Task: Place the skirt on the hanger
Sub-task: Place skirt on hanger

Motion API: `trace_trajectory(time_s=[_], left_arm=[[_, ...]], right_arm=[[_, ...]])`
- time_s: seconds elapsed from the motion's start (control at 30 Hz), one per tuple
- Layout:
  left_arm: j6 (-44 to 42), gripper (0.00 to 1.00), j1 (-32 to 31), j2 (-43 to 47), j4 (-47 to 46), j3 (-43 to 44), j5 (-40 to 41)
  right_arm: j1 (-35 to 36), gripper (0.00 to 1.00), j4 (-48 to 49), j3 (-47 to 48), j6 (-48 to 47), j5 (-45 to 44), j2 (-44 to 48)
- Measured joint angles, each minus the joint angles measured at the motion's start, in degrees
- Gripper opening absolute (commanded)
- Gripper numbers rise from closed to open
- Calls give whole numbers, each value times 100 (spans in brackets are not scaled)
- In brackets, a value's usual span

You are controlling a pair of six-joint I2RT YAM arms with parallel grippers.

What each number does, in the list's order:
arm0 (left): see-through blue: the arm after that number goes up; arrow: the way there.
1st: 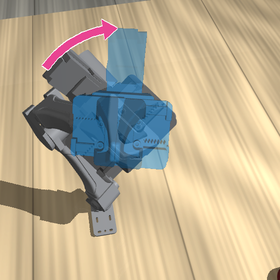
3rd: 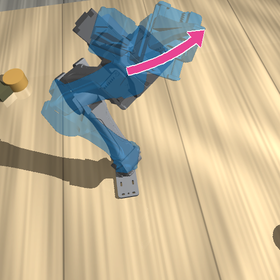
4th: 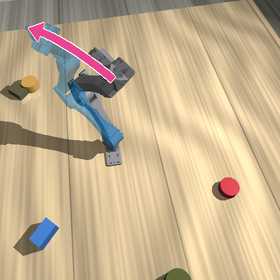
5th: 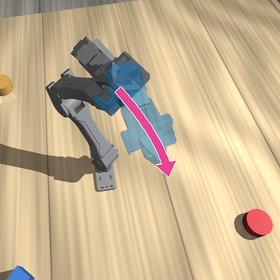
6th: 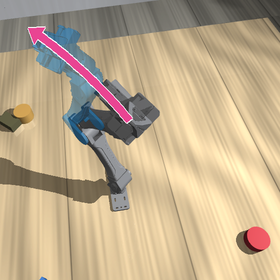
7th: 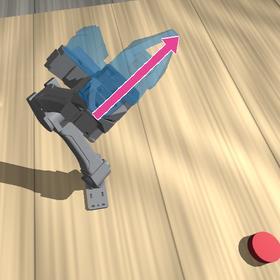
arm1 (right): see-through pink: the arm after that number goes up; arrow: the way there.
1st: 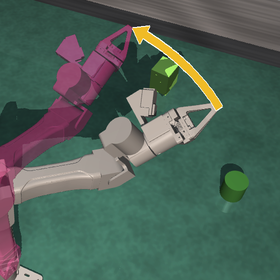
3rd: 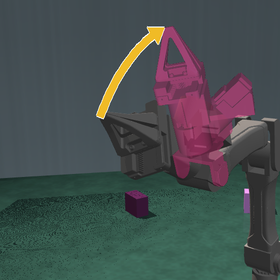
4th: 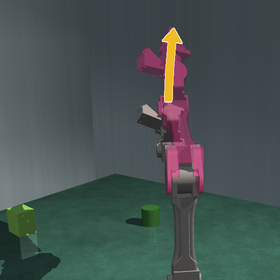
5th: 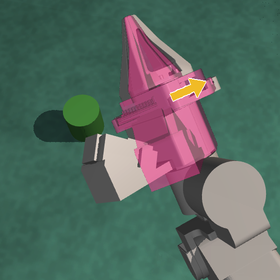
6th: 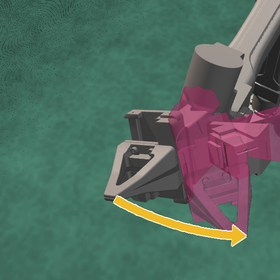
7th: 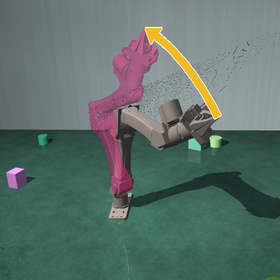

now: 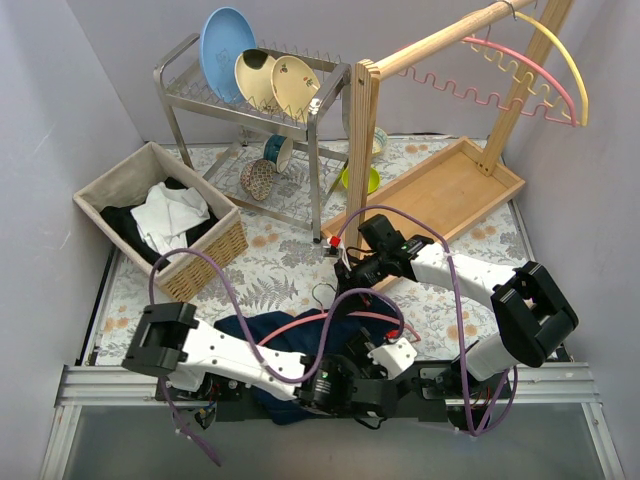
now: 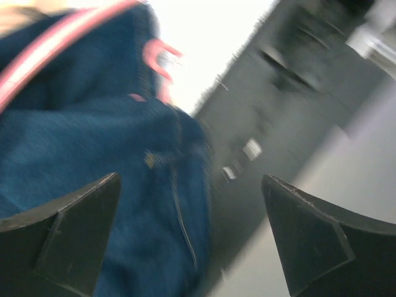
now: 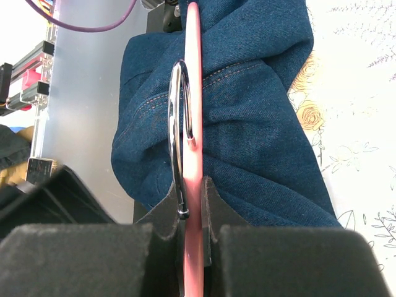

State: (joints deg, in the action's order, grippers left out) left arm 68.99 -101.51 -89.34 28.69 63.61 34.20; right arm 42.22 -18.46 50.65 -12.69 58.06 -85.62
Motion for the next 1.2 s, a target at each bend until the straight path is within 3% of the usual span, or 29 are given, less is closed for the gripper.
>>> trace_trajectory(time_s=[0.13,0.27,0.33,0.43,0.57,0.7,0.8,0.83,0.87,1.13,1.2], left_arm=[[632,98,83,-673,-20,304,1032],[2354,98,201,-903,525,763,1580],[3101,97,306,-931,848,981,1631],[3764,88,472,-1244,1711,1580,1611],[4172,81,667,-1794,2756,2068,1572],[4339,73,741,-2017,3187,2044,1394],[4411,61,798,-2024,3276,2041,1285],[4426,55,817,-2024,3268,2037,1274],[4441,43,844,-2024,3257,2031,1270],[4496,0,966,-2004,2933,1893,1296],[4492,0,966,-1930,2798,1694,1298]], right_arm=[[-20,1,4,-7,33,-11,0],[-48,1,15,-33,50,-7,2],[-48,1,15,-33,52,-7,0],[-48,1,15,-33,55,-7,2],[-55,1,22,-48,55,-7,2],[-59,1,17,-61,61,-37,2],[-57,1,17,-63,59,-46,2],[-59,1,17,-63,59,-48,2],[-59,1,20,-63,59,-50,2],[-57,1,17,-63,59,-50,2],[-59,1,17,-63,57,-50,2]])
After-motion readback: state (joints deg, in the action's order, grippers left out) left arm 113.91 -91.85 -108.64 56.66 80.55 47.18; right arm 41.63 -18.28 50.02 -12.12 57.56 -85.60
